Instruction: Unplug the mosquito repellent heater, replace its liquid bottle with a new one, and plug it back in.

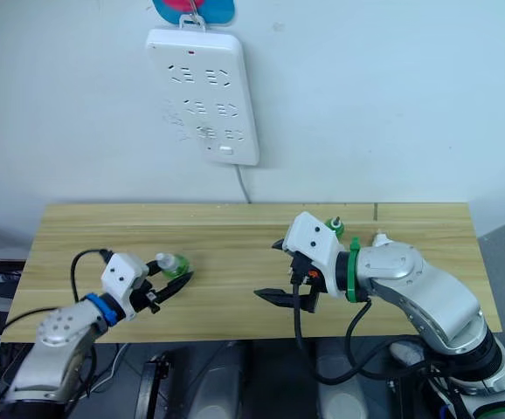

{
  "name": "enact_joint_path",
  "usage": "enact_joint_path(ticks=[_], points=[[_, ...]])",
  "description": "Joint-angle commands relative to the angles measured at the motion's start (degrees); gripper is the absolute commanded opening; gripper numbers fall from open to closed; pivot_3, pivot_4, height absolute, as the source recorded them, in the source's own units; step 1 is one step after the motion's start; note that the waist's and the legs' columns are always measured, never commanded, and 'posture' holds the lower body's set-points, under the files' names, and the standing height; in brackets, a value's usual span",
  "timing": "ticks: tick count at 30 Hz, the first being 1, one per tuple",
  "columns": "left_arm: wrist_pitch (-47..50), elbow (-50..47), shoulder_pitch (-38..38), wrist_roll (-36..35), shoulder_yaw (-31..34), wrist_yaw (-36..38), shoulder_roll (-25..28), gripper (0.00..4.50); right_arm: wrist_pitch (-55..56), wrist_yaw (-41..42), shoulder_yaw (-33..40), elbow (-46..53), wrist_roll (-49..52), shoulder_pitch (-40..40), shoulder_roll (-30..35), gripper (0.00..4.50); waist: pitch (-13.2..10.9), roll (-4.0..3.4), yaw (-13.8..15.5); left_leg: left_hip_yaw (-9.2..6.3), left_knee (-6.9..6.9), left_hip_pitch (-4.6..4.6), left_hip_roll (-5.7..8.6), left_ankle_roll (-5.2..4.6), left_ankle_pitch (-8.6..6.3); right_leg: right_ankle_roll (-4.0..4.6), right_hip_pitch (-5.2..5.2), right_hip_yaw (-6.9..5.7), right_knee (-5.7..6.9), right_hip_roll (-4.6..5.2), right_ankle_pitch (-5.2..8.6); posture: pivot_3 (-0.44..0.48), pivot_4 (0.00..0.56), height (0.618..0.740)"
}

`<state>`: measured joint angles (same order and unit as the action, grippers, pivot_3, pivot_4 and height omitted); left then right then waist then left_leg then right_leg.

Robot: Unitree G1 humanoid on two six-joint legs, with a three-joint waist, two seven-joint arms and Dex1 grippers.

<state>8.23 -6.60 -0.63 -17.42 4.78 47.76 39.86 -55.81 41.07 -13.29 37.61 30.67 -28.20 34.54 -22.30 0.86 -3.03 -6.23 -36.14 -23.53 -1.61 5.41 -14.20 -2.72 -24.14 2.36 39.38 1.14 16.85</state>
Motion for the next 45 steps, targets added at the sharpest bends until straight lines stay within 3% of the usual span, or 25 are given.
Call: enact_joint_path(ticks=[1,6,11,23,26,33,34,41,45], points=[[10.5,-6.7,-6.1,-5.6,-3.4,7.7,4.3,2.23,1.5,1.5,3.7,-0.4,3.3,-0.8,-0.8,4.50,0.0,0.04,-0.1,-0.01,-0.01,-0.06,-0.01,-0.01,0.00,-0.04,-0.03,-0.01,-0.05,-0.01,-0.03,-0.056,0.337,0.725],[19.1,-7.7,-17.6,-8.9,-8.8,16.3,7.5,2.23,0.0,2.0,4.5,-1.9,6.0,-3.0,-1.8,4.50,0.2,0.09,-0.4,-0.04,-0.02,-0.28,-0.01,0.07,0.05,-0.09,-0.11,-0.09,-0.28,-0.05,-0.11,-0.077,0.284,0.725],[20.5,-5.7,-27.0,-8.3,-13.8,20.8,5.3,2.23,-1.3,-1.3,3.0,-4.8,6.4,-6.8,-6.5,4.50,1.0,0.46,-0.9,-0.04,0.00,-0.44,-0.02,0.11,0.07,-0.06,-0.24,-0.15,-0.31,-0.04,-0.17,-0.103,0.234,0.725],[15.9,-0.4,-35.6,-5.3,-16.1,25.1,1.9,2.23,0.9,-4.4,-0.1,-10.4,3.1,-11.5,-11.7,4.50,3.3,0.66,-1.8,-0.02,-0.06,-0.52,0.00,0.13,0.09,-0.01,-0.30,-0.21,-0.30,0.00,-0.19,-0.107,0.188,0.725],[15.6,-0.1,-35.8,-4.9,-15.9,25.7,1.8,2.23,2.0,-4.6,-0.2,-11.0,2.4,-11.6,-12.6,3.90,3.8,0.65,-1.8,-0.03,-0.06,-0.52,0.00,0.13,0.09,-0.01,-0.30,-0.21,-0.29,0.00,-0.19,-0.099,0.181,0.725],[16.8,0.0,-36.1,-5.6,-14.8,25.7,1.2,2.23,5.3,-3.3,-1.8,-11.4,0.5,-11.4,-13.2,1.30,4.8,0.65,-1.8,-0.03,-0.14,-0.51,0.00,0.13,0.09,0.00,-0.30,-0.21,-0.21,0.00,-0.20,-0.091,0.176,0.725],[16.9,0.1,-36.2,-5.7,-14.6,25.6,1.0,2.23,5.7,-3.1,-2.0,-11.4,0.2,-11.4,-13.1,1.09,4.9,0.68,-1.8,-0.03,-0.15,-0.51,0.01,0.12,0.09,0.00,-0.30,-0.21,-0.18,0.00,-0.20,-0.091,0.175,0.725],[17.3,1.5,-36.0,-7.3,-12.6,24.2,-0.7,2.23,6.4,-2.7,1.5,-12.4,2.0,-11.2,-14.2,1.09,5.1,0.68,-1.8,-0.04,-0.83,-0.49,0.05,0.12,0.09,0.00,-0.30,-0.16,0.57,-0.01,-0.20,-0.093,0.162,0.725],[12.4,5.3,-35.5,-4.3,-11.9,22.9,-0.9,3.60,7.1,-2.0,3.6,-13.1,2.7,-11.3,-13.9,1.09,5.8,0.67,-1.8,-0.03,-0.89,-0.41,0.04,0.13,0.18,0.06,-0.27,-0.13,0.64,-0.05,-0.36,-0.096,0.160,0.725]])
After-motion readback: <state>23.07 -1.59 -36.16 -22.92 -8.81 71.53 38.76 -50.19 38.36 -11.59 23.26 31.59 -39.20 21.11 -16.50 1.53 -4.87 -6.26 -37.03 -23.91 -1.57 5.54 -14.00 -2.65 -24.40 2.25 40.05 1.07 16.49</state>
